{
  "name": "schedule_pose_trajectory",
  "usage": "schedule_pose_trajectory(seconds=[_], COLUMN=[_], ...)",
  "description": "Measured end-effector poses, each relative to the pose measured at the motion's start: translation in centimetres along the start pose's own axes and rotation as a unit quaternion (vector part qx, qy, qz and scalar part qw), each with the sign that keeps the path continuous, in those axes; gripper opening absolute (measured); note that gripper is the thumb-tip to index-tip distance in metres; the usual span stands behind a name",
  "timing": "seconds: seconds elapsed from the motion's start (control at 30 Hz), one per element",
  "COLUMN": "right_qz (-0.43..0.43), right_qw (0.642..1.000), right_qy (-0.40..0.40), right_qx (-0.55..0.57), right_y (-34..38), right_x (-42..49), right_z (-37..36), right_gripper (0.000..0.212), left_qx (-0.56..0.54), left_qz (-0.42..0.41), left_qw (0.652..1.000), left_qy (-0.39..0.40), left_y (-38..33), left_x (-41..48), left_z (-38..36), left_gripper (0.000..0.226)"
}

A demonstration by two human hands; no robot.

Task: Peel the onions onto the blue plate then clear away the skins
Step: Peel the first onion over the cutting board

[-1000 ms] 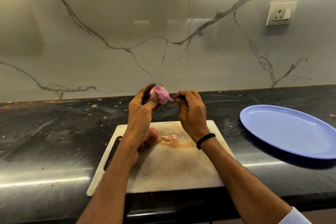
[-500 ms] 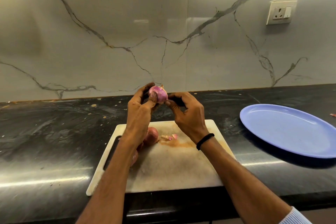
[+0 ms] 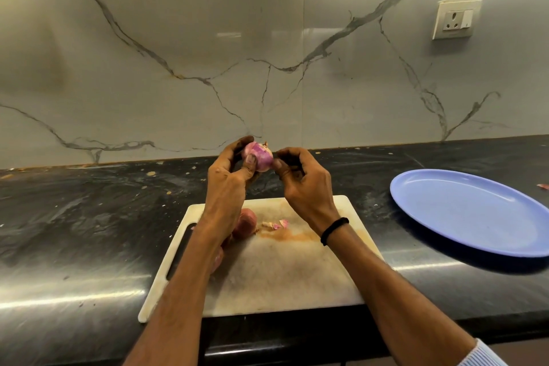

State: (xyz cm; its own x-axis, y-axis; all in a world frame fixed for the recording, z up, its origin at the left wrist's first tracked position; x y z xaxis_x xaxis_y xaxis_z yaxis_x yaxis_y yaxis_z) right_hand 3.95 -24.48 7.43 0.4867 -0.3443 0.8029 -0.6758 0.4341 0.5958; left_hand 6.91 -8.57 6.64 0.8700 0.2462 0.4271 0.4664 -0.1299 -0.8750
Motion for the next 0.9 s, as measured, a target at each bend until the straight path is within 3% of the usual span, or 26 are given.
schedule_pose_trajectory(seconds=[0.1, 0.27, 0.5, 0.9], right_qz=[-0.02, -0.015, -0.011, 0.052], right_qw=[1.0, 1.0, 0.999, 0.997], right_qy=[0.011, -0.005, -0.034, -0.041], right_qx=[0.006, 0.008, -0.031, -0.038], right_y=[-0.1, -0.3, -0.9, -0.2], right_x=[-0.1, 0.0, 0.4, 0.3], right_z=[-0.2, 0.1, 0.8, 0.7], right_gripper=[0.028, 0.015, 0.012, 0.019], left_qx=[0.002, 0.031, -0.001, -0.014], left_qz=[0.0, -0.018, 0.001, 0.04], left_qw=[1.0, 0.999, 1.0, 0.999], left_qy=[0.001, 0.002, 0.011, 0.007], left_y=[0.0, -0.1, -0.1, 0.2], left_x=[0.0, 0.0, -0.1, -0.2], left_z=[0.0, 0.0, -0.2, -0.5], left_gripper=[0.037, 0.036, 0.033, 0.029])
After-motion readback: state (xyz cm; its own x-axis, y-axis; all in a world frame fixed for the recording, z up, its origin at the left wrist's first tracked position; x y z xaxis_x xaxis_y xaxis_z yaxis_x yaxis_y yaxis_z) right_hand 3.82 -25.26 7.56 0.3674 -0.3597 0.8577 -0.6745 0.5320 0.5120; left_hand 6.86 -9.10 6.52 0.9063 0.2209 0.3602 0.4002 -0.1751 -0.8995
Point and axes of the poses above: each hand's wrist, its own x-axis towards the middle knuckle, its own z-axis out of the back of the hand, y = z × x, the point moved 8 cm from there along x, towards the middle knuckle, and after that the axes turned 15 degrees about -y, right-handed, at the moved point
